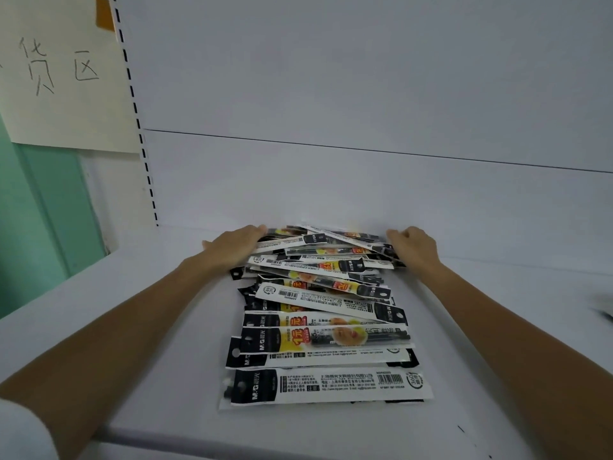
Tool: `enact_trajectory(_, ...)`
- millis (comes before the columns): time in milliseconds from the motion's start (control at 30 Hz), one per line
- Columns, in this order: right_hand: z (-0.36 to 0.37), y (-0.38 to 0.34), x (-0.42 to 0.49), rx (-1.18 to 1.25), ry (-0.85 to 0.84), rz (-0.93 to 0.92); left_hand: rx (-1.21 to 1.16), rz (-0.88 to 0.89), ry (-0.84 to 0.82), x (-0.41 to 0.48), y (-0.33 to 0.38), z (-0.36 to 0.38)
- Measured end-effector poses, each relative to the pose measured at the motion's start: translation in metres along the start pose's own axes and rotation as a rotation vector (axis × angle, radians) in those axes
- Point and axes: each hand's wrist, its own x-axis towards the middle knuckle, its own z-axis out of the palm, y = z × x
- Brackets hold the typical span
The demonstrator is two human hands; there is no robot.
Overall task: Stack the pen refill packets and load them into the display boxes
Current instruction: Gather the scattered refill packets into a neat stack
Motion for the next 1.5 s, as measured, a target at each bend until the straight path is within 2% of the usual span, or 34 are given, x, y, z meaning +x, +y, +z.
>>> enact_trajectory(100, 0.012, -0.012, -0.003, -0.005, -0.084, -0.093, 0.032, 0.116, -0.057, 0.001, 0.014, 0.008)
enact_trajectory(167, 0.019, -0.014, -0.001, 0.006, -0.072, -0.097, -0.001, 0.111, -0.040, 0.006, 0.022, 0.011)
enact_trajectory(267, 0.018, -0.014, -0.002, 0.036, -0.070, -0.065, -0.145, 0.015, 0.048, 0.013, 0.024, 0.009)
enact_trajectory(367, 0.013, -0.018, -0.004, 0.084, -0.176, -0.044, -0.335, -0.078, -0.007, 0.011, 0.024, 0.006)
enact_trajectory(467, 0.012, -0.022, -0.006, 0.132, -0.268, -0.038, -0.479, -0.022, -0.066, -0.006, 0.041, 0.009)
enact_trajectory(567, 0.012, -0.023, -0.010, 0.064, -0.332, -0.079, -0.522, 0.044, -0.084, -0.017, 0.059, 0.011)
enact_trajectory(700, -0.002, -0.021, -0.016, -0.108, -0.217, -0.202, -0.155, 0.166, 0.128, -0.020, 0.058, -0.003)
enact_trajectory(733, -0.006, -0.021, -0.017, -0.140, -0.186, -0.244, -0.102, 0.167, 0.134, -0.022, 0.053, -0.006)
enact_trajectory(833, -0.012, -0.025, -0.021, -0.172, -0.215, -0.308, -0.029, 0.149, 0.007, -0.031, 0.040, -0.004)
enact_trajectory(933, -0.012, -0.033, -0.028, -0.193, -0.271, -0.316, -0.016, 0.206, -0.042, -0.039, 0.038, 0.005)
enact_trajectory(1033, -0.011, -0.037, -0.037, -0.039, -0.306, -0.282, 0.020, 0.239, -0.062, -0.043, 0.042, 0.008)
enact_trajectory(1067, -0.012, -0.037, -0.038, 0.044, -0.272, -0.262, 0.027, 0.259, -0.075, -0.047, 0.045, 0.006)
enact_trajectory(1133, -0.018, -0.035, -0.037, 0.159, -0.078, -0.242, 0.061, 0.306, -0.103, -0.052, 0.047, 0.001)
enact_trajectory(1200, -0.026, -0.037, -0.034, 0.151, 0.106, -0.258, 0.110, 0.350, -0.111, -0.058, 0.047, -0.002)
enact_trajectory(1233, -0.028, -0.039, -0.034, 0.124, 0.129, -0.296, 0.138, 0.366, -0.114, -0.062, 0.047, -0.003)
enact_trajectory(1300, -0.028, -0.049, -0.034, 0.059, 0.020, -0.397, 0.174, 0.365, -0.105, -0.071, 0.050, -0.003)
enact_trajectory(1400, -0.017, -0.063, -0.033, -0.166, -0.256, -0.507, 0.123, 0.359, -0.088, -0.097, 0.065, -0.006)
enact_trajectory(1500, -0.006, -0.065, -0.021, -0.252, -0.391, -0.454, 0.228, 0.434, -0.154, -0.140, 0.067, -0.007)
